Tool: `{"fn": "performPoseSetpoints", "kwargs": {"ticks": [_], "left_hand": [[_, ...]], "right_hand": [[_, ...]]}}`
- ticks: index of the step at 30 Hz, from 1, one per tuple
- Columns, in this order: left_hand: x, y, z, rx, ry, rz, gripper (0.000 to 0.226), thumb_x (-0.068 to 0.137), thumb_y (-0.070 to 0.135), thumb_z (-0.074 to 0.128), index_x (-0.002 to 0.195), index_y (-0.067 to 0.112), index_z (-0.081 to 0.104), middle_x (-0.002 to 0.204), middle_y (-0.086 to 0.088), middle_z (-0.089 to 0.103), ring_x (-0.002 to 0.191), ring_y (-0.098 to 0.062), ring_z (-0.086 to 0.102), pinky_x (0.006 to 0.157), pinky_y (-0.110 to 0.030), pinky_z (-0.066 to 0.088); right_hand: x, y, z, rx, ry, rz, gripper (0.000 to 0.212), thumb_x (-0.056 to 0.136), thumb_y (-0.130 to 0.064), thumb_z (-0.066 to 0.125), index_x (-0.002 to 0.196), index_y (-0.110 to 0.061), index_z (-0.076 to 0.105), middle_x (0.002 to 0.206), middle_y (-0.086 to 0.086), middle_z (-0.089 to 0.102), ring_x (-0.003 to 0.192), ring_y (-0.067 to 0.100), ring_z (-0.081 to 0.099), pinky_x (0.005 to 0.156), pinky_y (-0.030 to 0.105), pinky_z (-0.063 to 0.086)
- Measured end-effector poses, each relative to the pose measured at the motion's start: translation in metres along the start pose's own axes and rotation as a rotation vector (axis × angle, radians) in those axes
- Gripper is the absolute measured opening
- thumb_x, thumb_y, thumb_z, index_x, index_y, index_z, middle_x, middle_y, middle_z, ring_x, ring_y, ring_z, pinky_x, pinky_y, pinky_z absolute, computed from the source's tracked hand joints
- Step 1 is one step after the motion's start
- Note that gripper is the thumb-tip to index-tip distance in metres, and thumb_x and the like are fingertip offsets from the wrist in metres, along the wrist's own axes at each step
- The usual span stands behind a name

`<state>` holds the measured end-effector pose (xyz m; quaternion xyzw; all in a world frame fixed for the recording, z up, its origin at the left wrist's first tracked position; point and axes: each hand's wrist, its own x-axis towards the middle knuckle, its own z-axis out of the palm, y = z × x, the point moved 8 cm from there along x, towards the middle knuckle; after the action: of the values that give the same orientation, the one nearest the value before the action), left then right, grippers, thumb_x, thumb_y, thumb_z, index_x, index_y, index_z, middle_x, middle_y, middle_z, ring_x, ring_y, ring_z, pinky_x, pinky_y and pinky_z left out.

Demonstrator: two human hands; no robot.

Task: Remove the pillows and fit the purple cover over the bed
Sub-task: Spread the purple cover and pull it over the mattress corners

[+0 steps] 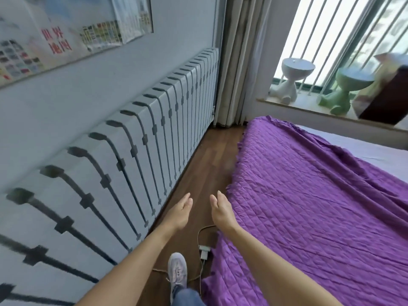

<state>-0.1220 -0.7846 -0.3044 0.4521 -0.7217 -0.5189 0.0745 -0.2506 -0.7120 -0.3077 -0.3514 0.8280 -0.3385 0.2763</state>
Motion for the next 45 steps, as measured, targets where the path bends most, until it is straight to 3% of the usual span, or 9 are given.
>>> {"fn": "performPoseSetpoints", "kwargs": {"ticks": [6, 12, 19, 23, 28, 31, 39, 45], "left_hand": [[0.132, 0.048, -0.027, 0.021, -0.072, 0.092, 0.048, 0.101, 0.038, 0.028, 0.146, 0.021, 0.028, 0.152, 0.003, 0.029, 0.140, -0.012, 0.026, 0.112, -0.024, 0.018], [0.274, 0.120, -0.031, 0.033, -0.187, 0.140, 0.049, 0.100, 0.039, 0.028, 0.146, 0.021, 0.028, 0.152, 0.002, 0.029, 0.140, -0.013, 0.026, 0.112, -0.024, 0.017], [0.379, 0.169, -0.040, 0.019, -0.235, 0.173, 0.050, 0.100, 0.039, 0.028, 0.146, 0.019, 0.029, 0.152, 0.002, 0.030, 0.140, -0.013, 0.026, 0.112, -0.024, 0.017], [0.440, 0.202, -0.039, 0.036, -0.266, 0.206, 0.049, 0.101, 0.037, 0.028, 0.146, 0.017, 0.029, 0.152, 0.001, 0.029, 0.140, -0.014, 0.026, 0.112, -0.025, 0.018], [0.508, 0.251, -0.030, 0.051, -0.351, 0.281, 0.049, 0.101, 0.036, 0.030, 0.145, 0.014, 0.031, 0.151, -0.002, 0.032, 0.139, -0.015, 0.029, 0.114, -0.026, 0.019], [0.544, 0.274, -0.025, 0.050, -0.389, 0.301, 0.050, 0.100, 0.039, 0.030, 0.145, 0.017, 0.031, 0.150, -0.002, 0.033, 0.139, -0.016, 0.030, 0.116, -0.031, 0.021], [0.634, 0.305, -0.004, 0.050, -0.447, 0.322, 0.048, 0.101, 0.035, 0.030, 0.145, 0.015, 0.030, 0.151, -0.001, 0.032, 0.139, -0.015, 0.028, 0.114, -0.028, 0.020], [0.736, 0.352, 0.020, 0.041, -0.397, 0.282, 0.049, 0.100, 0.037, 0.033, 0.145, 0.019, 0.031, 0.150, 0.001, 0.033, 0.138, -0.013, 0.030, 0.110, -0.024, 0.021]], "right_hand": [[0.109, -0.010, -0.019, 0.003, 0.105, 0.077, 0.051, 0.102, -0.031, 0.032, 0.142, 0.000, 0.031, 0.146, 0.015, 0.037, 0.136, 0.025, 0.032, 0.111, 0.031, 0.022], [0.234, -0.028, -0.080, 0.037, 0.223, 0.166, 0.044, 0.102, -0.029, 0.033, 0.131, 0.003, 0.041, 0.132, 0.016, 0.048, 0.128, 0.030, 0.041, 0.104, 0.034, 0.029], [0.328, -0.054, -0.114, 0.079, 0.288, 0.203, 0.047, 0.102, -0.027, 0.032, 0.138, 0.004, 0.034, 0.143, 0.017, 0.040, 0.134, 0.027, 0.034, 0.108, 0.030, 0.023], [0.379, -0.061, -0.130, 0.104, 0.332, 0.235, 0.045, 0.102, -0.025, 0.032, 0.133, 0.007, 0.038, 0.141, 0.020, 0.041, 0.133, 0.029, 0.034, 0.107, 0.030, 0.022], [0.438, -0.066, -0.155, 0.155, 0.409, 0.288, 0.053, 0.102, -0.030, 0.031, 0.144, 0.001, 0.025, 0.152, 0.014, 0.027, 0.142, 0.022, 0.022, 0.113, 0.027, 0.014], [0.473, -0.068, -0.171, 0.163, 0.462, 0.310, 0.051, 0.102, -0.029, 0.032, 0.142, 0.002, 0.030, 0.149, 0.015, 0.033, 0.139, 0.024, 0.027, 0.111, 0.028, 0.017], [0.573, -0.052, -0.204, 0.174, 0.457, 0.382, 0.049, 0.102, -0.030, 0.031, 0.140, 0.002, 0.033, 0.147, 0.017, 0.036, 0.137, 0.027, 0.030, 0.111, 0.030, 0.020], [0.672, -0.024, -0.251, 0.215, 0.413, 0.369, 0.052, 0.102, -0.030, 0.030, 0.144, 0.001, 0.027, 0.151, 0.014, 0.029, 0.141, 0.024, 0.025, 0.112, 0.028, 0.017]]}}
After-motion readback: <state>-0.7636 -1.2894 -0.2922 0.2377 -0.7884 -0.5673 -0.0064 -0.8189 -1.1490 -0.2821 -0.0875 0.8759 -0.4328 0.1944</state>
